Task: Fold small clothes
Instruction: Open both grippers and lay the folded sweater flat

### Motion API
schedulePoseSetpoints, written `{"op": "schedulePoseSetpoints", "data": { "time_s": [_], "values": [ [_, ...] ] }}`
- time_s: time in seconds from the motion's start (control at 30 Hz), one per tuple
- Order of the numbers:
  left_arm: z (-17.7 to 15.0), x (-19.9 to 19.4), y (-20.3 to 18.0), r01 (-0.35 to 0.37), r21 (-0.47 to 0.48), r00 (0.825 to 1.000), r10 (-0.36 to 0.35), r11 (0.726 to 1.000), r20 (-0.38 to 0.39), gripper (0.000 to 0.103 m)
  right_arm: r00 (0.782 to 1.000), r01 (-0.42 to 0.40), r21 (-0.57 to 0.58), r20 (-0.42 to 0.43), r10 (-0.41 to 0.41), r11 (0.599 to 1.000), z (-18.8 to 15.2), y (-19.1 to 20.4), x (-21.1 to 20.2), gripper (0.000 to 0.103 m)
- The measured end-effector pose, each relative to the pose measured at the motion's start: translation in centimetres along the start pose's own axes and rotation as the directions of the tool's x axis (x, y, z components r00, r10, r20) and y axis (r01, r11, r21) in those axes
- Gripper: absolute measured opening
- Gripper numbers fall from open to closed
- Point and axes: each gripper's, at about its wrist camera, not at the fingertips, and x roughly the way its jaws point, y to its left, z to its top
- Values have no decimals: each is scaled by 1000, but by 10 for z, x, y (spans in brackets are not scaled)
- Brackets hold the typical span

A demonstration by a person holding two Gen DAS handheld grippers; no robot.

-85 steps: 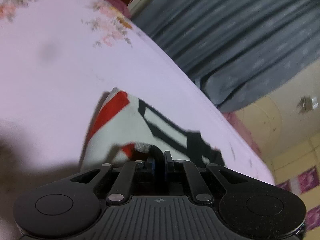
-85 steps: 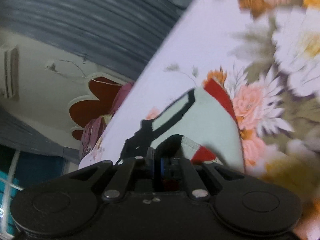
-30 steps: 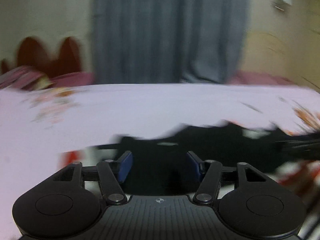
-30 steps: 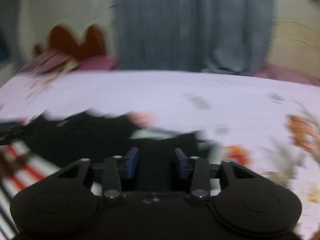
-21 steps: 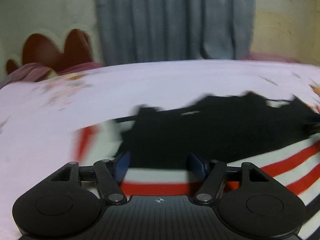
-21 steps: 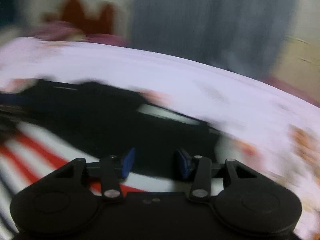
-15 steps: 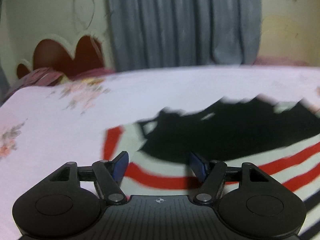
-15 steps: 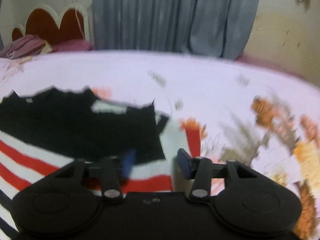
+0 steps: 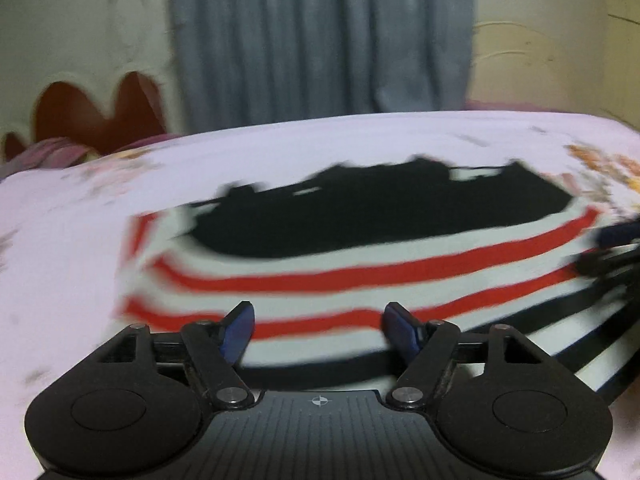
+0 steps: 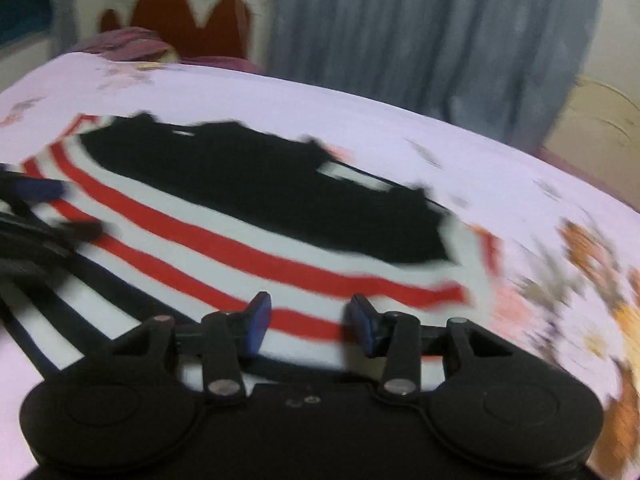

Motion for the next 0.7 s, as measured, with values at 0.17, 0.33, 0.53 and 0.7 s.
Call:
{"op": "schedulePoseSetpoints", "data": {
  "time_s": [0.17, 0.33, 0.53, 0.7],
  "values": [
    [-13, -22, 37, -80, -79, 997, 79, 994, -14, 78, 996, 78, 81, -45, -74, 994, -28, -43, -20, 40],
    [-5, -47, -17, 39, -35, 997, -36, 999, 65, 78, 996, 8, 119, 86, -18, 993, -16, -6, -58, 37],
    [-22, -38, -27, 15, -2, 999, -15, 1000, -30, 78, 998, 34, -39, -46, -35, 999, -43, 40, -44, 38],
    [-46, -48, 47, -73, -122, 996, 66, 990, -61, 78, 988, 119, 45, -106, -114, 992, -77, -16, -61, 36]
  ]
}}
